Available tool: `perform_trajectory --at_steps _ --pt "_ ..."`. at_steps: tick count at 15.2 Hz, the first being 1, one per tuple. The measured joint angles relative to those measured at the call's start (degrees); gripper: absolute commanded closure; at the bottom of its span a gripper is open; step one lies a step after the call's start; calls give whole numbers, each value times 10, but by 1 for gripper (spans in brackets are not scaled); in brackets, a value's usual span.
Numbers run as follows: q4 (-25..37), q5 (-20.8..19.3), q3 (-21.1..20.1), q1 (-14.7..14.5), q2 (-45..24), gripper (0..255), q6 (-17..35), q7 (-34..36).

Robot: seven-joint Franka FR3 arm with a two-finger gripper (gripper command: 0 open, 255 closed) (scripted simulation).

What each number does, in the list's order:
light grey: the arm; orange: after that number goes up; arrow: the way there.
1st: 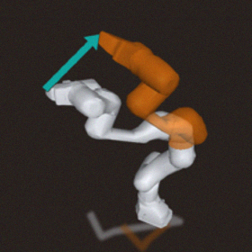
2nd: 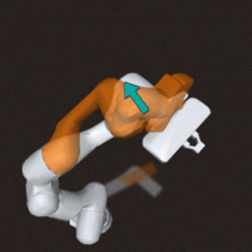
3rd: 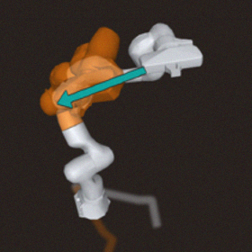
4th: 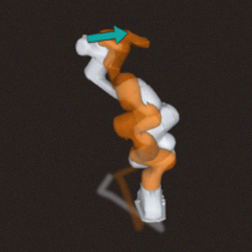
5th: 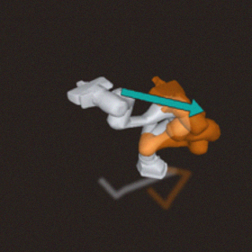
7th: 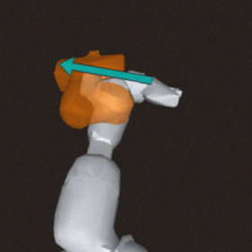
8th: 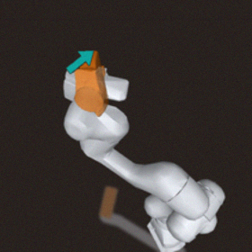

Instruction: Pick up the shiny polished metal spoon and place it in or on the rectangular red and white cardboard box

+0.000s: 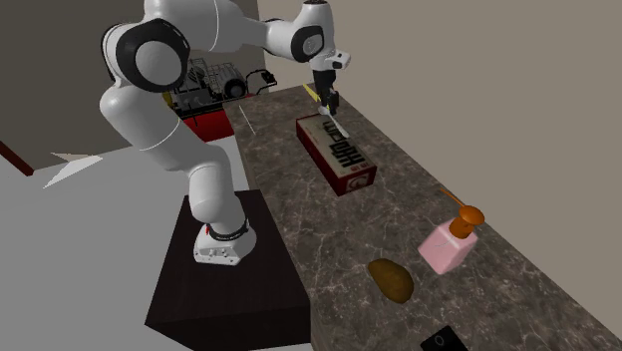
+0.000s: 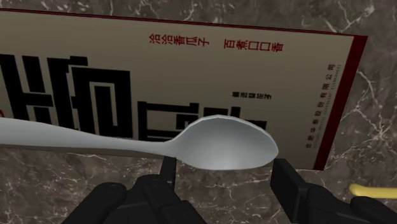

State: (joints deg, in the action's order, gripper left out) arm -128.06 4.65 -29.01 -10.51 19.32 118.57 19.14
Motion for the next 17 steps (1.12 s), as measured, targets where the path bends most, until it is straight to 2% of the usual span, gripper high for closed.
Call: perform_trajectory --at_steps 12,17 --pt "-60 -13 -18 4 -36 255 93 19" --pt "-68 -13 -19 3 -37 255 102 20"
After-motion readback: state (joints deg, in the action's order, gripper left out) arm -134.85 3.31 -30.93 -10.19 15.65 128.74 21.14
